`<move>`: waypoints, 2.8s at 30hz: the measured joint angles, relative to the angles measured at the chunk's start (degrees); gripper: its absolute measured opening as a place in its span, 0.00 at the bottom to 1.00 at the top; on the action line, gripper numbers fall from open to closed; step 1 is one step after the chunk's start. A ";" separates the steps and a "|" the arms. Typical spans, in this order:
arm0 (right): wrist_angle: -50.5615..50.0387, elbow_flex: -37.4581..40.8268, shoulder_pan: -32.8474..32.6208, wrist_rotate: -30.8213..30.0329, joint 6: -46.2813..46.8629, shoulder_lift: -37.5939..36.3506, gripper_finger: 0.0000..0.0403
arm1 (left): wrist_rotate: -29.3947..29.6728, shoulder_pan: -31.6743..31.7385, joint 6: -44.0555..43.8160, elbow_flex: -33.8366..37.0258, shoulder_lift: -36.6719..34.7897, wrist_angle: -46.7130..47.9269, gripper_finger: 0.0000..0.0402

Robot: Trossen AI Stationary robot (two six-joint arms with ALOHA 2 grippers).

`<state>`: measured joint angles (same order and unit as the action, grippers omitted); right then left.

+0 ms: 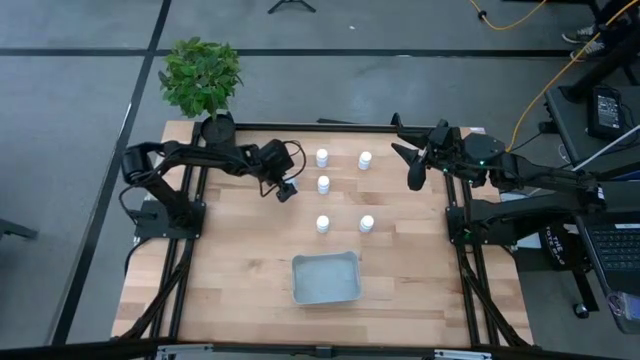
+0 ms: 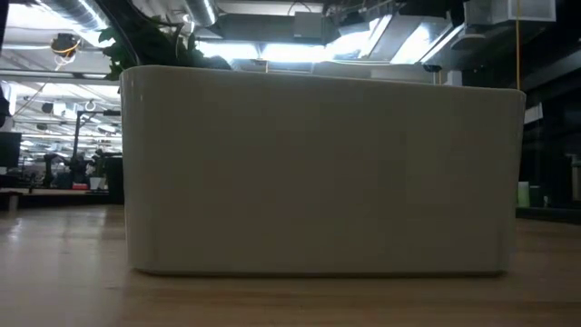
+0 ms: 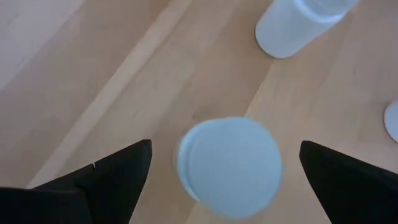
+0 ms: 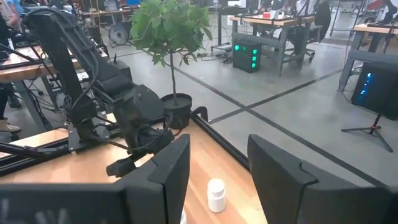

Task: Pick and place pill bottles into a basket
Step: Put the white medicine bottle into the gray bin

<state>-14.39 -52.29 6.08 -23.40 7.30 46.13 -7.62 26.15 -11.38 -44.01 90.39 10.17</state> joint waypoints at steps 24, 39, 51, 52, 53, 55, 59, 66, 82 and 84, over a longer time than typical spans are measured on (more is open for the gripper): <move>-0.11 0.00 0.00 0.17 -1.72 0.00 0.40 | -3.91 -2.83 -0.95 -6.87 -2.23 4.38 0.42; -0.33 0.00 0.02 0.72 -8.12 0.00 0.40 | -9.60 -24.25 -3.13 -31.60 -13.59 10.29 0.42; 4.24 0.00 -0.88 6.52 2.19 -0.02 0.40 | 4.01 -42.16 -6.43 -33.94 -7.61 32.62 0.42; 5.07 0.00 -1.12 7.70 3.95 -0.02 0.40 | 5.25 -43.48 -6.43 -33.33 -7.46 32.93 0.42; 5.74 0.00 -1.30 8.80 5.31 -0.02 0.40 | 6.17 -44.73 -6.47 -32.92 -7.21 32.56 0.42; 7.47 0.00 -1.78 9.79 7.64 -0.02 0.40 | 7.21 -47.24 -6.49 -32.35 -6.30 31.90 0.42; 9.66 0.01 -2.85 9.94 9.07 -0.02 0.40 | 9.84 -51.02 -6.86 -32.30 -2.42 31.68 0.42; 9.92 0.00 -5.07 9.97 11.57 0.21 0.40 | 7.37 -51.90 -5.10 -32.28 5.47 28.12 0.42; 8.44 0.02 -11.00 12.26 11.75 5.22 0.40 | 5.49 -45.07 0.64 -37.57 15.02 22.97 0.42; 8.62 0.02 -11.55 12.79 11.75 5.12 0.40 | 5.70 -44.89 0.64 -37.46 16.74 22.97 0.42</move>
<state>-5.77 -52.27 -5.47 -10.61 19.05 51.25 -1.92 -18.74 -10.74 -81.47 107.13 33.15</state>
